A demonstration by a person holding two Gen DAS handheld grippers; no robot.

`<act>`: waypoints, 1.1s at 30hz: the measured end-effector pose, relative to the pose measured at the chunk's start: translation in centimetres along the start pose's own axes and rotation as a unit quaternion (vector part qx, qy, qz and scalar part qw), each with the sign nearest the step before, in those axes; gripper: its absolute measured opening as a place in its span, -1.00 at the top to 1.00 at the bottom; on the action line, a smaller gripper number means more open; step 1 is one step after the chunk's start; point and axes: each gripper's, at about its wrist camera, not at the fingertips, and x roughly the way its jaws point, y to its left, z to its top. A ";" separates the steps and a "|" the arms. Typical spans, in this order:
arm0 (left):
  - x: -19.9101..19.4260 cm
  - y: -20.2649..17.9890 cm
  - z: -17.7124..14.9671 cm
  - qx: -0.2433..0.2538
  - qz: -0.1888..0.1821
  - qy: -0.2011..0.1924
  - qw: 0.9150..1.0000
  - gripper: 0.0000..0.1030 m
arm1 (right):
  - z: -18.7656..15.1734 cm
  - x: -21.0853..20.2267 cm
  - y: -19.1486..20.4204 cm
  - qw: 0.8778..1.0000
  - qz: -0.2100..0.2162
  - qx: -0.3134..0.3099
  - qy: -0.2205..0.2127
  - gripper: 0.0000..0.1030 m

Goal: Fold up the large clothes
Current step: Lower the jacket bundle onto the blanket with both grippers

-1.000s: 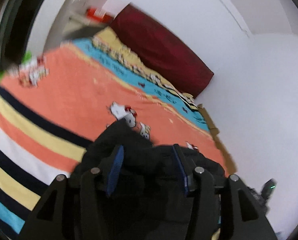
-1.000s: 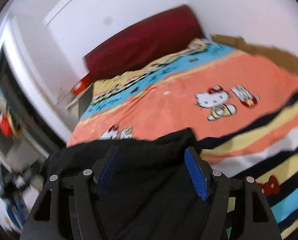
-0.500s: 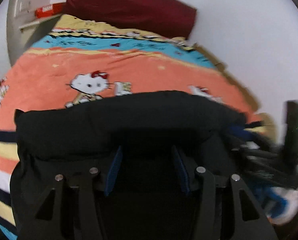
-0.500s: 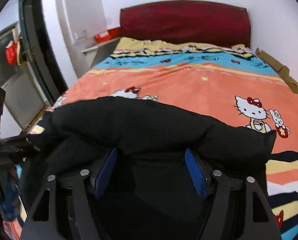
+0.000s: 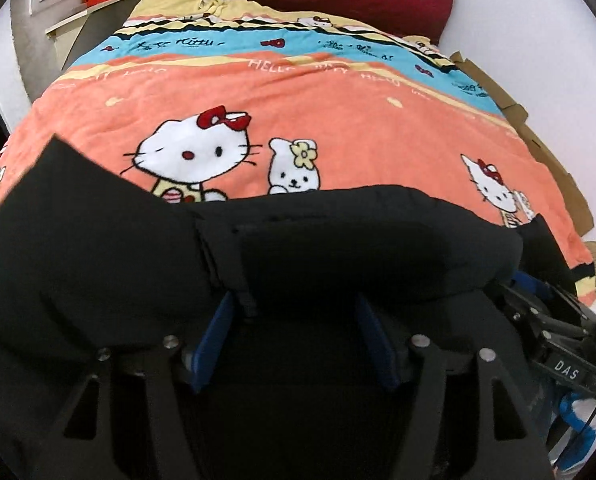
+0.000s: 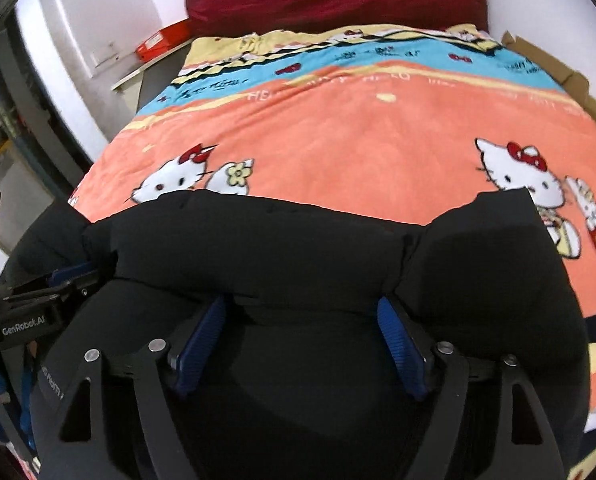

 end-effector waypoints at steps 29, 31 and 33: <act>-10.4 8.3 -4.5 -0.022 0.085 -0.049 0.995 -0.39 | -5.3 -9.3 -6.4 0.998 -0.041 0.053 -0.021 -0.64; -12.6 9.4 -5.9 -0.027 0.057 -0.065 0.996 -0.39 | -6.2 -11.1 -6.3 0.998 -0.039 0.042 -0.032 -0.64; -13.2 10.2 -7.5 -0.031 0.049 -0.059 0.997 -0.39 | -7.4 -12.0 -6.0 0.999 -0.024 0.037 -0.031 -0.64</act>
